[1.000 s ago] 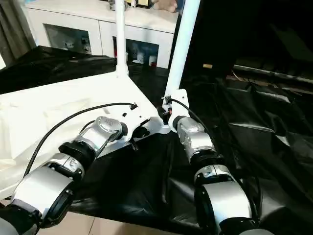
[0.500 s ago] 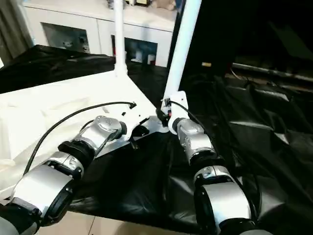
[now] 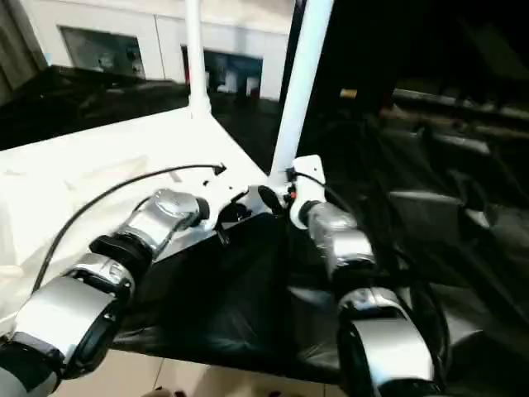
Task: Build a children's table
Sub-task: Insert table leg to table base
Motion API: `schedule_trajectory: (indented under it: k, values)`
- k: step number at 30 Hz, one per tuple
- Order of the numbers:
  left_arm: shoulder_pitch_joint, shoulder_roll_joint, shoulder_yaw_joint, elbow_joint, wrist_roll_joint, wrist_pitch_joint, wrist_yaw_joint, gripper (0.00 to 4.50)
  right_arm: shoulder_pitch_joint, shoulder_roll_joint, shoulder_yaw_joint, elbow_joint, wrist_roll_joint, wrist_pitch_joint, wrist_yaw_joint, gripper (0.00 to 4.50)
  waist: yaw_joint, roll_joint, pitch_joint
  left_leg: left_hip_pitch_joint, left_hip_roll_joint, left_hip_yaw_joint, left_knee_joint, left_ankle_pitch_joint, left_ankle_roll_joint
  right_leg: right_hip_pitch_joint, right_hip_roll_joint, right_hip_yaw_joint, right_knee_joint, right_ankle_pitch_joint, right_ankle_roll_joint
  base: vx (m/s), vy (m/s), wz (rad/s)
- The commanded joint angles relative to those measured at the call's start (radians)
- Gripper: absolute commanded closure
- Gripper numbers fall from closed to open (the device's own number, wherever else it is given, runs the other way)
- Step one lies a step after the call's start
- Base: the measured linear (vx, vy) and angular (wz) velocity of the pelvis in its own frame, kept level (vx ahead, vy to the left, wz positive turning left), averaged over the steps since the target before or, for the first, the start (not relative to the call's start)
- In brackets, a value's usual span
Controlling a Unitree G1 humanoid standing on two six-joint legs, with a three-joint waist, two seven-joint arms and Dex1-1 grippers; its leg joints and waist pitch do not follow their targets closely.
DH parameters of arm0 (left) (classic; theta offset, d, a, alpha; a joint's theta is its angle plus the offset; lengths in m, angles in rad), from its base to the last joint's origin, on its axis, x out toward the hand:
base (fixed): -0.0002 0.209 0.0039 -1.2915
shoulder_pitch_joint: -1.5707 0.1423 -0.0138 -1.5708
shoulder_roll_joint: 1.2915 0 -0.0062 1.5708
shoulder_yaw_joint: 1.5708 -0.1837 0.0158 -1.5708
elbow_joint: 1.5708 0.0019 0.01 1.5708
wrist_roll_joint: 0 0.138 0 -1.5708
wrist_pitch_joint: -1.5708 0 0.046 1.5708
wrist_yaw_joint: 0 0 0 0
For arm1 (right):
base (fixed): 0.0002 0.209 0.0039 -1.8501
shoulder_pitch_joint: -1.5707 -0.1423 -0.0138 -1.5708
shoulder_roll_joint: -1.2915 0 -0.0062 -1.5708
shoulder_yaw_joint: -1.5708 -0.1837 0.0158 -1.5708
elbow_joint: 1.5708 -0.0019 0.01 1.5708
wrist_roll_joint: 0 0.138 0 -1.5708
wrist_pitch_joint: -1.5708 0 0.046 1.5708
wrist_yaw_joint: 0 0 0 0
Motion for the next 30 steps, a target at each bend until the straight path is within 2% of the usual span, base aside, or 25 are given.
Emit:
schedule_trajectory:
  k: [1,3,5,7,9,10,11,12,13,14,15,17,19,22,27,30]
  values:
    - [0.033,0.007,-0.039,-0.034,0.008,-0.034,-0.086,4.50,0.071,-0.018,0.083,-0.059,-0.007,0.067,0.130,0.04,0.001,0.005,-0.032,0.017,0.083,-0.031,-0.084,-0.335,0.023,0.007,-0.099,0.058,-0.073,-0.346,-0.161,0.000,0.000,0.00]
    - [0.047,0.024,-0.044,-0.059,0.003,-0.050,-0.133,4.50,0.096,-0.050,0.101,-0.115,-0.010,0.074,0.179,0.04,0.004,0.004,-0.036,0.016,0.087,-0.026,-0.081,-0.296,0.031,0.008,-0.098,0.059,-0.067,-0.313,-0.164,0.039,-0.027,0.01]
    - [0.061,0.043,-0.048,-0.087,-0.004,-0.050,-0.181,4.50,0.124,-0.092,0.128,-0.179,-0.008,0.073,0.251,0.04,0.011,0.003,-0.040,0.013,0.085,-0.017,-0.073,-0.237,0.045,0.010,-0.095,0.058,-0.059,-0.246,-0.184,0.062,-0.038,0.02]
    - [0.092,0.079,-0.063,-0.147,-0.017,-0.064,-0.272,4.50,0.159,-0.135,0.157,-0.253,-0.003,0.073,0.331,0.04,0.016,0.000,-0.043,0.005,0.082,-0.014,-0.066,-0.198,0.064,0.017,-0.094,0.060,-0.046,-0.188,-0.200,0.075,-0.040,0.01]
    - [0.128,0.114,-0.082,-0.211,-0.037,-0.090,-0.365,4.50,0.181,-0.171,0.177,-0.300,0.001,0.060,0.392,0.04,0.019,0.006,-0.051,0.004,0.085,-0.013,-0.059,-0.128,0.083,0.023,-0.091,0.056,-0.028,-0.063,-0.233,0.082,-0.042,-0.02]
    - [0.138,0.124,-0.086,-0.228,-0.043,-0.105,-0.387,4.50,0.186,-0.179,0.180,-0.311,0.004,0.059,0.405,0.04,0.019,0.005,-0.054,0.000,0.079,-0.003,-0.046,-0.040,0.108,0.028,-0.083,0.056,-0.005,0.121,-0.268,0.084,-0.042,-0.02]
    - [0.157,0.139,-0.092,-0.260,-0.051,-0.125,-0.422,4.50,0.198,-0.193,0.186,-0.340,0.010,0.066,0.426,0.04,0.022,0.003,-0.056,0.005,0.078,-0.001,-0.041,-0.022,0.116,0.028,-0.080,0.056,0.001,0.178,-0.278,0.075,-0.034,0.02]
    - [0.170,0.149,-0.094,-0.284,-0.061,-0.137,-0.454,4.50,0.205,-0.201,0.188,-0.358,0.013,0.070,0.434,0.04,0.023,0.001,-0.061,0.000,0.074,0.001,-0.034,0.032,0.140,0.036,-0.075,0.055,0.016,0.284,-0.294,0.055,-0.028,0.02]
    - [0.181,0.157,-0.096,-0.303,-0.069,-0.136,-0.478,4.50,0.209,-0.206,0.187,-0.370,0.015,0.071,0.439,0.04,0.027,0.002,-0.065,-0.001,0.074,0.000,-0.030,0.064,0.150,0.042,-0.076,0.053,0.024,0.341,-0.300,0.055,-0.028,0.02]
    - [0.202,0.177,-0.103,-0.337,-0.076,-0.128,-0.511,4.50,0.216,-0.219,0.185,-0.389,0.024,0.065,0.459,0.04,0.029,-0.001,-0.069,0.000,0.071,0.004,-0.024,0.109,0.172,0.038,-0.070,0.052,0.032,0.440,-0.306,0.000,0.000,0.00]
    - [0.216,0.195,-0.109,-0.358,-0.076,-0.130,-0.527,4.50,0.223,-0.233,0.186,-0.408,0.032,0.059,0.484,0.04,0.033,0.001,-0.069,-0.002,0.072,0.003,-0.020,0.114,0.183,0.036,-0.070,0.051,0.039,0.474,-0.312,0.000,0.000,0.00]
    - [0.225,0.207,-0.110,-0.372,-0.076,-0.133,-0.534,4.50,0.231,-0.246,0.190,-0.424,0.034,0.053,0.504,0.04,0.039,0.007,-0.066,0.003,0.079,0.004,-0.020,0.079,0.183,0.030,-0.071,0.049,0.036,0.424,-0.311,0.000,0.000,0.00]
    - [0.240,0.221,-0.110,-0.400,-0.084,-0.129,-0.551,4.50,0.242,-0.263,0.199,-0.445,0.032,0.047,0.526,0.04,0.045,0.006,-0.063,0.002,0.083,0.001,-0.025,0.026,0.158,0.032,-0.072,0.047,0.029,0.299,-0.299,0.000,0.000,0.00]
    - [0.261,0.245,-0.108,-0.444,-0.095,-0.123,-0.570,4.50,0.259,-0.284,0.212,-0.463,0.013,0.011,0.546,0.04,0.045,0.008,-0.057,0.006,0.086,0.001,-0.033,-0.082,0.087,0.026,-0.074,0.050,0.012,0.072,-0.272,0.000,0.000,0.00]
    - [0.277,0.260,-0.102,-0.487,-0.102,-0.103,-0.581,4.50,0.260,-0.283,0.219,-0.465,0.016,0.007,0.552,0.04,0.042,0.004,-0.052,0.002,0.080,-0.002,-0.037,-0.146,0.037,0.025,-0.077,0.056,0.000,-0.078,-0.232,-0.014,-0.001,0.00]
    - [0.281,0.263,-0.100,-0.501,-0.104,-0.094,-0.580,4.50,0.257,-0.274,0.215,-0.460,0.030,0.001,0.553,0.04,0.040,0.003,-0.056,0.001,0.076,-0.002,-0.033,-0.118,0.039,0.025,-0.073,0.056,0.005,-0.046,-0.226,0.000,0.000,0.00]
